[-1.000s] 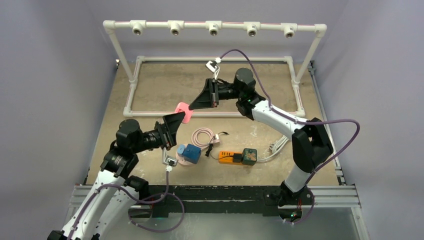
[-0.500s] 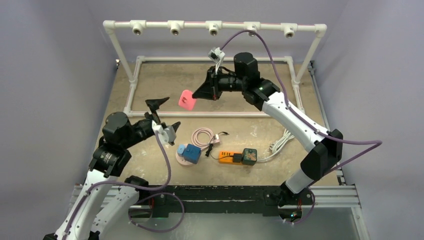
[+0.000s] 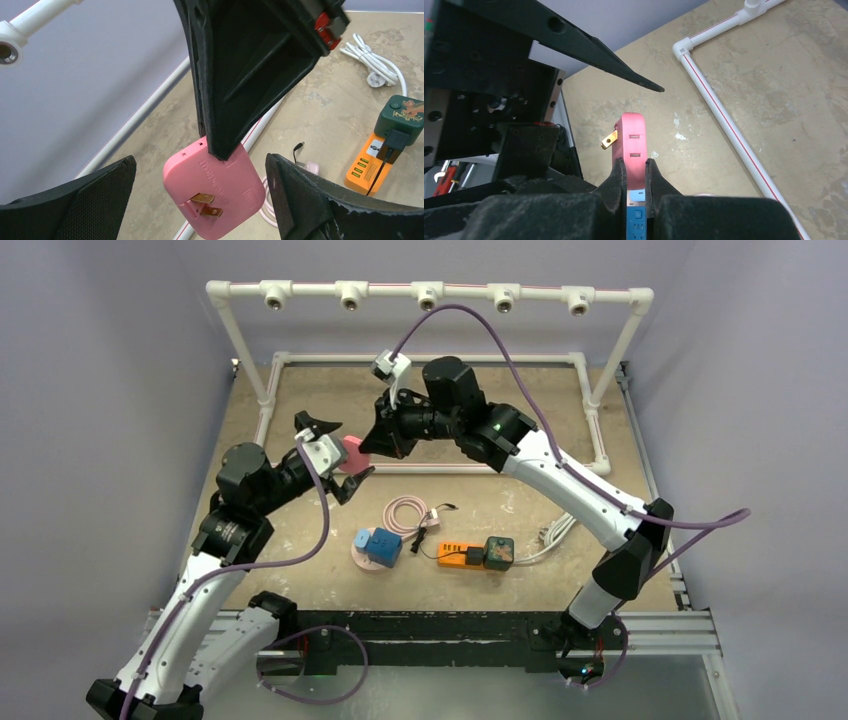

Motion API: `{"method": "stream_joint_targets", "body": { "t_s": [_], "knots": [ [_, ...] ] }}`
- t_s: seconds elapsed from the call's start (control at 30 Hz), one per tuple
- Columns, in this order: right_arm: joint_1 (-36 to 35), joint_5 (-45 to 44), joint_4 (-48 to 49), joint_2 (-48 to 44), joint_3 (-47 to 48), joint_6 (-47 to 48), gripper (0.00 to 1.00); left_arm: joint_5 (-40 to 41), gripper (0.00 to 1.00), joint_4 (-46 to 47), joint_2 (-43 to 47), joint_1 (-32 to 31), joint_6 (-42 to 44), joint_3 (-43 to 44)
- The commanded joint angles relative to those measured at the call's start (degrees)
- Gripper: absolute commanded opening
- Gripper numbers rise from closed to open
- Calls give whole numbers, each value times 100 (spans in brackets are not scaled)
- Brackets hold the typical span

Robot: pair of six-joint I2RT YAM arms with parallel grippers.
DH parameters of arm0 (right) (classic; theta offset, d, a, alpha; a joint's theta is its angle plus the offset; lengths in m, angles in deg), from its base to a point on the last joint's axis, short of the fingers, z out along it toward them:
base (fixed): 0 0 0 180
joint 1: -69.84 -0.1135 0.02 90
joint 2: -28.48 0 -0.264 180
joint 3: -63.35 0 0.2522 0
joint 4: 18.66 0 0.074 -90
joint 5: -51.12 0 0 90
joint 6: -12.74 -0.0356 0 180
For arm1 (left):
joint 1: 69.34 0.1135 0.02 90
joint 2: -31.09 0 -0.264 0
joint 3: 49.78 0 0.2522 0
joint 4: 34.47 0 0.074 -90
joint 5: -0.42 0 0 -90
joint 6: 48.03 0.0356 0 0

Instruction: Insert the plug

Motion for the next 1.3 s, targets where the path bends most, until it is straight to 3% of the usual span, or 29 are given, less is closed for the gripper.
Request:
{"method": "stream_joint_targets", "body": {
  "t_s": [0.0,0.27,0.5,0.87,1.13,1.27],
  "knots": [
    [-164,-521,-319,-22,498,301,0,427,99,-11,33,3,-257,156],
    [-249,-715,-734,-157,315,641,0,223,83,-615,15,3,144,514],
    [-249,-959,-949,-273,261,906,0,-887,83,-1176,69,3,216,667],
    [-294,-822,-1112,-328,398,1133,0,-99,67,-1202,-180,3,-102,684],
    [-383,-812,-1089,-343,460,1123,0,-171,60,-1147,-305,3,-252,638],
    [-414,-804,-1102,-365,461,1126,0,-59,42,-1280,-312,3,-66,646]
  ]
}}
